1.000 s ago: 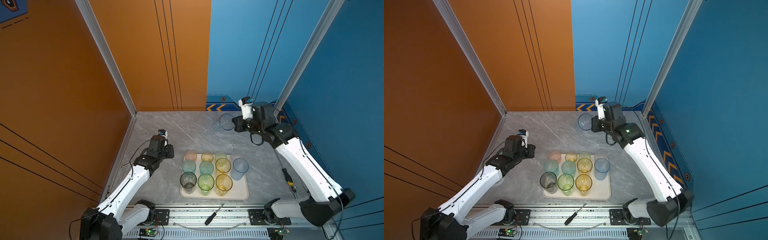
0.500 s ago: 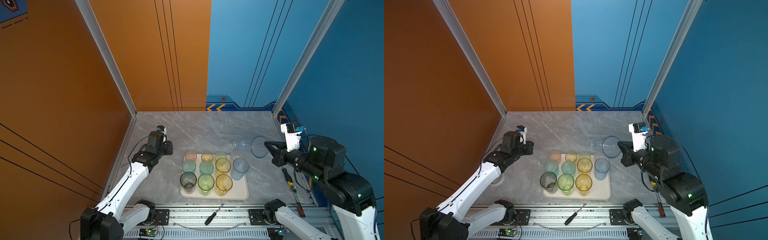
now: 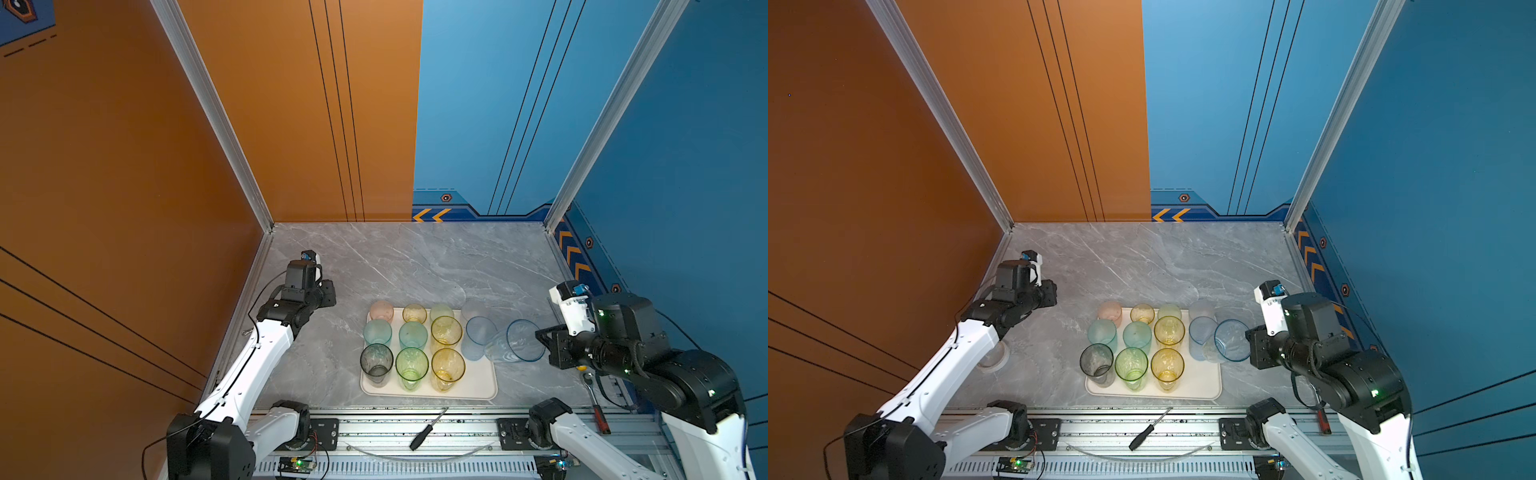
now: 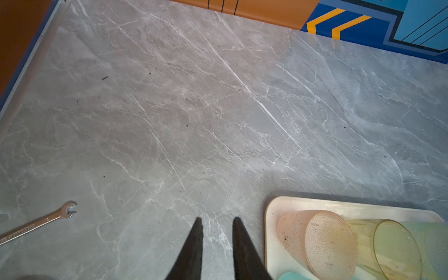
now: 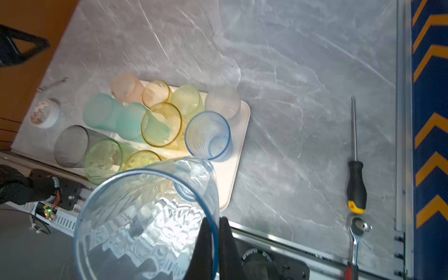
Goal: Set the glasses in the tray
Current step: 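Lift the blue cup with right gripper and carry it toward the tray, then lower the blue cup onto the tray beside the other blue cup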
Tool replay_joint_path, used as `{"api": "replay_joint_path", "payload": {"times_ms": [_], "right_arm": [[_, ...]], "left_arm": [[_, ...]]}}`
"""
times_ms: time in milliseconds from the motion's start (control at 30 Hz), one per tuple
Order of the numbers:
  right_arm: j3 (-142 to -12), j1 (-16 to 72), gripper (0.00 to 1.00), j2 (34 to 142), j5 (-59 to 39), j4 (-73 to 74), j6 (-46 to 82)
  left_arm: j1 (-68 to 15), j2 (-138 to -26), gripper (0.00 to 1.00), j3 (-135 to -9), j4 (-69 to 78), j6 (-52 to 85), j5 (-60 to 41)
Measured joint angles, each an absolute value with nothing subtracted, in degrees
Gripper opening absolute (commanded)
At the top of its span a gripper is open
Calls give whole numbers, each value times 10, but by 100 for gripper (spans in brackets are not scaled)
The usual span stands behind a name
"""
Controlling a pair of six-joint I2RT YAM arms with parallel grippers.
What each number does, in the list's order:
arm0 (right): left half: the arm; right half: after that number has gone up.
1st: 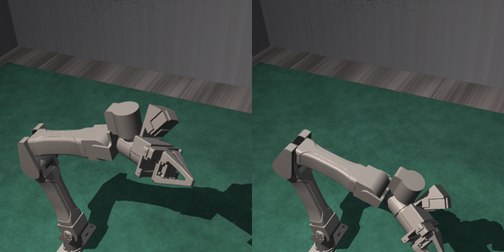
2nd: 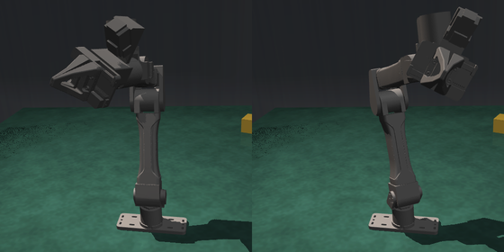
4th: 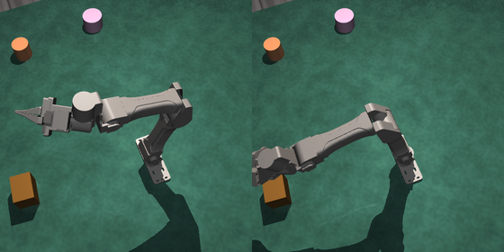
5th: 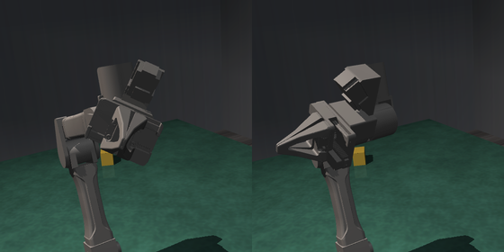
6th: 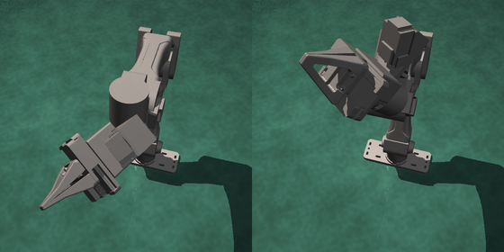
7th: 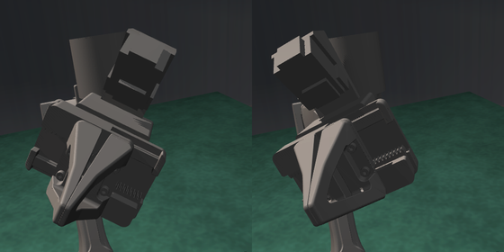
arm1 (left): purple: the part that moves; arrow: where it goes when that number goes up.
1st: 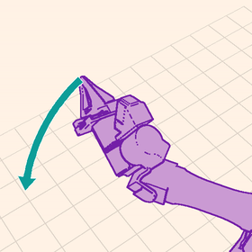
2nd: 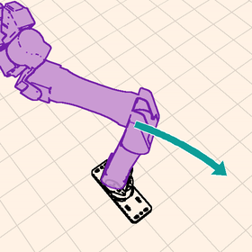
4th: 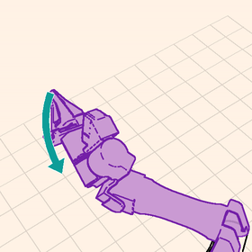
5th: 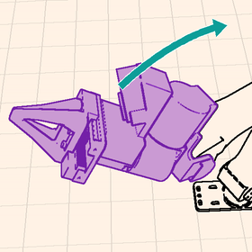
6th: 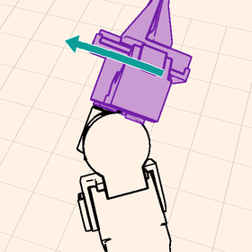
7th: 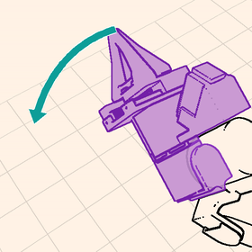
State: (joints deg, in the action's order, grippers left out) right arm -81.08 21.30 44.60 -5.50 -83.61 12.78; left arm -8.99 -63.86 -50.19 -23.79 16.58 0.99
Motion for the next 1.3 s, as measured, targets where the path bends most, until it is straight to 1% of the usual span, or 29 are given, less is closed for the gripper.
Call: {"api": "replay_joint_path", "payload": {"times_ms": [200,333,633,767,900,1300], "right_arm": [[-737,240,0,445,-53,-839,164],[-678,274,0,433,-48,-818,199],[-611,390,0,455,34,-750,275],[-587,421,0,483,63,-724,295],[-560,428,0,501,74,-698,306],[-523,429,0,505,78,-662,321]], "left_arm": [[-90,-658,22,-502,-236,175,-5],[-90,-666,21,-502,-233,179,-13],[-99,-687,21,-494,-216,187,-21],[-102,-693,21,-491,-211,190,-23],[-102,-695,21,-490,-207,190,-23],[-106,-703,20,-488,-206,190,-25]]}}
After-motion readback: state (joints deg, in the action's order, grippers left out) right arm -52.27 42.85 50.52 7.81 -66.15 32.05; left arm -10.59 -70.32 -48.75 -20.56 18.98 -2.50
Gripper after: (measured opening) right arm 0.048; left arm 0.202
